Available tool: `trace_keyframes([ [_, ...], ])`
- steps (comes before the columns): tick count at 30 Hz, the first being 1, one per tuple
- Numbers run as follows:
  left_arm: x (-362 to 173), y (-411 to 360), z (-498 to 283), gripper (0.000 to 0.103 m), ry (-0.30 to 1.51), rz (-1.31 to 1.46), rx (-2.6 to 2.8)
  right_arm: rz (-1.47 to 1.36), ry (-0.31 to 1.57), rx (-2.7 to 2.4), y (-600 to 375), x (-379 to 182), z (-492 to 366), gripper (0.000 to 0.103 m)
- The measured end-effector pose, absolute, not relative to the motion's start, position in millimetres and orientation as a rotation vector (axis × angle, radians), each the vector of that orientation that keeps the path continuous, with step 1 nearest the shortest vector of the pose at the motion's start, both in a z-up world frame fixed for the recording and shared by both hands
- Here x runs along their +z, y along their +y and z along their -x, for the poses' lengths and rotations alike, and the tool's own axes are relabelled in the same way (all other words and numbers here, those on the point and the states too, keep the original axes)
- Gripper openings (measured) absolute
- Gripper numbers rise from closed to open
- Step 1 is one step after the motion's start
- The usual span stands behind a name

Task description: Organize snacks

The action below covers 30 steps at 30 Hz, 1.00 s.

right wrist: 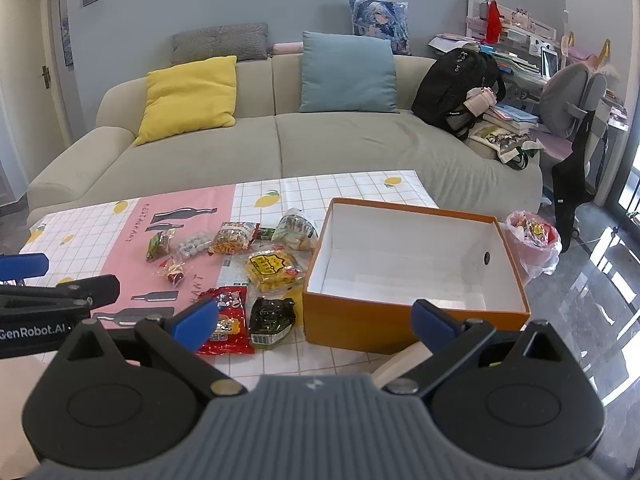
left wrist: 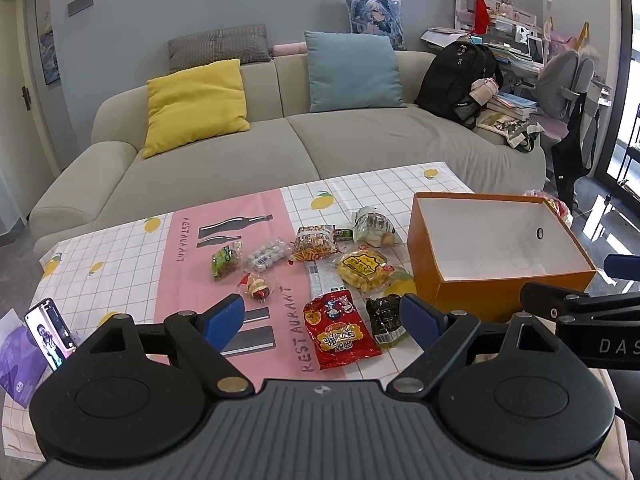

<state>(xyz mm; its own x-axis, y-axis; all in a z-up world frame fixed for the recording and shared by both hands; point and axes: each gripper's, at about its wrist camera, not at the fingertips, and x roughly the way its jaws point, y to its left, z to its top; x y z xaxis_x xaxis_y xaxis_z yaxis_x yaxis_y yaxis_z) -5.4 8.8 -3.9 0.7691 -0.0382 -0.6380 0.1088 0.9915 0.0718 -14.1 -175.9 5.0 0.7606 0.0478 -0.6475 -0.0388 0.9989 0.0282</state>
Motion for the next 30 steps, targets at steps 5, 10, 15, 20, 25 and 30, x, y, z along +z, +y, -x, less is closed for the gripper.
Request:
trace_keyframes([
  [5, -4.4, 9.4, 5.3, 0.102, 0.689, -0.107, -0.081, -0.009, 0.703, 0.051, -174.4, 5.5, 14.9, 0.1],
  [10, -4.6, 9.8, 5.2, 0.102, 0.689, -0.108, -0.082, -0.009, 0.703, 0.05, -174.0, 5.6, 14.8, 0.1],
  [15, -4.2, 8.5, 8.2, 0.102, 0.686, -0.112, -0.086, -0.008, 0.702, 0.051, -173.9, 6.0, 14.9, 0.1],
  [20, -3.6, 8.5, 8.1, 0.102, 0.688, -0.111, -0.086, -0.002, 0.7, 0.054, -172.0, 7.0, 15.7, 0.1],
  [25, -2.4, 7.7, 9.2, 0.102, 0.686, -0.11, -0.087, 0.0, 0.697, 0.055, -170.8, 7.6, 16.6, 0.1],
  [30, -2.5, 7.6, 9.7, 0.102, 0.685, -0.11, -0.088, 0.001, 0.696, 0.056, -170.6, 7.8, 16.6, 0.1],
])
